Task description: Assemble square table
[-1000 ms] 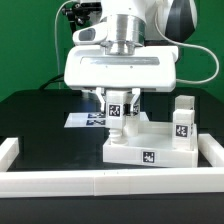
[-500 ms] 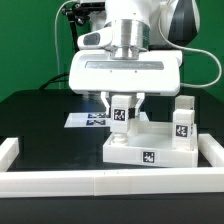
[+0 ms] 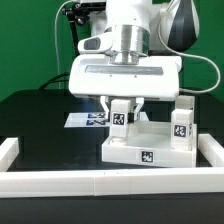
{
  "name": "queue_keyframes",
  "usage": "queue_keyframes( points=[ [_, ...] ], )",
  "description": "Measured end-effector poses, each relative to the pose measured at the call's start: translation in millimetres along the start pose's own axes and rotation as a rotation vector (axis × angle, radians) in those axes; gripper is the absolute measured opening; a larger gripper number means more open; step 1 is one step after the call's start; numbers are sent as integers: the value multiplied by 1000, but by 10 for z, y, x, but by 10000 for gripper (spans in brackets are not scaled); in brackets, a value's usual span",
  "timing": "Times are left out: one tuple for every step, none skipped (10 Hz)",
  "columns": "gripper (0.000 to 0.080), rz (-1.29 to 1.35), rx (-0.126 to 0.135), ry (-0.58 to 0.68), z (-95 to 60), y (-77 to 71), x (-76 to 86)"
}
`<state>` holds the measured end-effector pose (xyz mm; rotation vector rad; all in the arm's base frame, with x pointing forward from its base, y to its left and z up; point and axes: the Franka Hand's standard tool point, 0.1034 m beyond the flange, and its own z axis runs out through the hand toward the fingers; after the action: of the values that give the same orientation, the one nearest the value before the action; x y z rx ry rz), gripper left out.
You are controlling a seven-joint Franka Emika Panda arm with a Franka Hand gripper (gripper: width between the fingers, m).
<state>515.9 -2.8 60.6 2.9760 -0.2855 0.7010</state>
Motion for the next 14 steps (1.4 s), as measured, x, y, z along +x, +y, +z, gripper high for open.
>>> queue_keyframes(
  points=[
    [288,0,0,-5,5,0,-10],
    [451,0,0,-5,5,0,-11],
    [576,0,0,-5,5,1,-11],
    [576,0,0,-5,5,1,-11],
    [636,0,0,-5,5,1,-11],
    [646,0,0,-5,5,1,-11],
    [646,0,0,-5,5,1,-11],
    [648,-4,2,-15,-4,17,-9],
    [648,-3,5,-20,-62,54,46],
    [648,7,16,-30,-125,49,91],
    [648,14,31,-45,-197,25,136],
    [648,22,42,-53,-258,20,185],
    [648,28,44,-55,-279,36,211],
    [648,28,50,-77,-264,19,187]
  ],
)
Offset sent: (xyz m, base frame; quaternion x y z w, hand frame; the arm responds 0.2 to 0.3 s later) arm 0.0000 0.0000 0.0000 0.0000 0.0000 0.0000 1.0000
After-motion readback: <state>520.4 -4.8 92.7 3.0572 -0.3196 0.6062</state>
